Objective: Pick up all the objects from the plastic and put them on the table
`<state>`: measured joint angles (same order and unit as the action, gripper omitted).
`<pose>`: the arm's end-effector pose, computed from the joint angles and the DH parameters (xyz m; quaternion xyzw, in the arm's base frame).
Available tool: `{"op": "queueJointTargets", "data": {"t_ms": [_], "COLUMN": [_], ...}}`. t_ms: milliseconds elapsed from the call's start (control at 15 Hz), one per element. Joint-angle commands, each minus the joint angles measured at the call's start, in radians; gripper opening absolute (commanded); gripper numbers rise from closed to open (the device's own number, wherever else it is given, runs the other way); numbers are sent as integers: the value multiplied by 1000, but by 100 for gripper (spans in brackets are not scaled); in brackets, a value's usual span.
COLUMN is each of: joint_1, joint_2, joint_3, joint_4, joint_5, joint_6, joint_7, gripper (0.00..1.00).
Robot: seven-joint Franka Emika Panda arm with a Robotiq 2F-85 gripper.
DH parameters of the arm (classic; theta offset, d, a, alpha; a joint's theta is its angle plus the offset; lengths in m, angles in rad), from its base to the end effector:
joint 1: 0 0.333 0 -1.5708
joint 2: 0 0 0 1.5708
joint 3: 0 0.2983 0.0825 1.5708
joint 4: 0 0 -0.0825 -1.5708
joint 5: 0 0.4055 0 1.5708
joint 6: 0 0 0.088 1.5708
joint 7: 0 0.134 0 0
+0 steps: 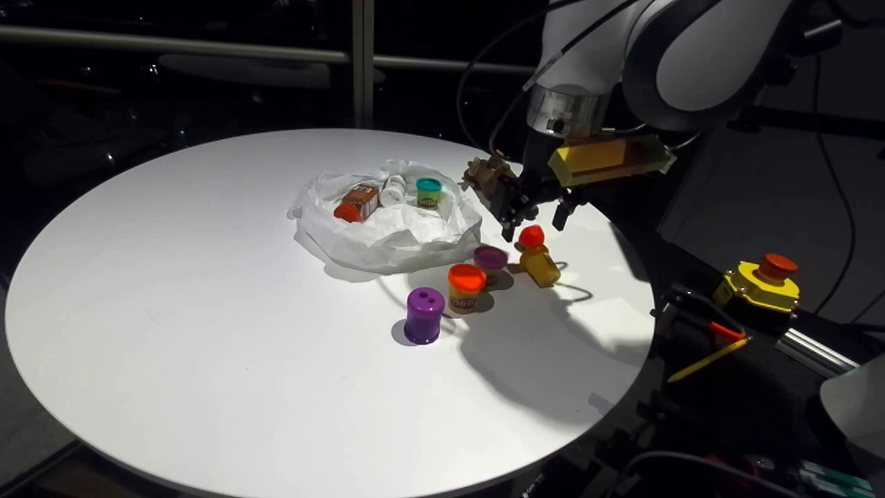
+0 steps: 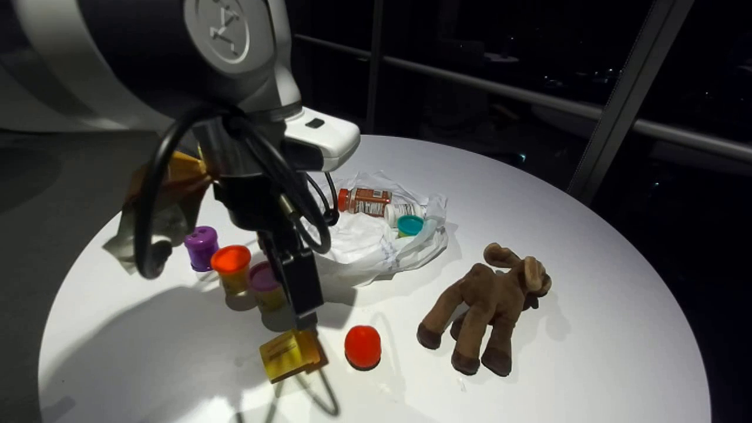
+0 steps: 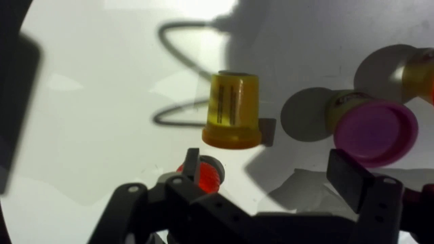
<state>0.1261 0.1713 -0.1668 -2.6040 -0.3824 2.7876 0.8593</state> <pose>0.4421 -0.0092 0.1307 0.9607 -0.2653 0.0366 0.0725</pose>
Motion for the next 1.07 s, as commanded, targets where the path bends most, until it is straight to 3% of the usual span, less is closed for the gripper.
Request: {"op": "queueJointTargets", "data": {"t_ms": [0, 467, 1000], "joint_1": [11, -26, -19], "joint_2": [-119, -103, 131], "joint_3": [1, 97, 110], "joint_4": [20, 227, 465], "joint_5": [-55, -65, 18], "joint_6": [-50, -106, -154], "joint_7": [32, -7, -104], "gripper": [100, 100, 100]}}
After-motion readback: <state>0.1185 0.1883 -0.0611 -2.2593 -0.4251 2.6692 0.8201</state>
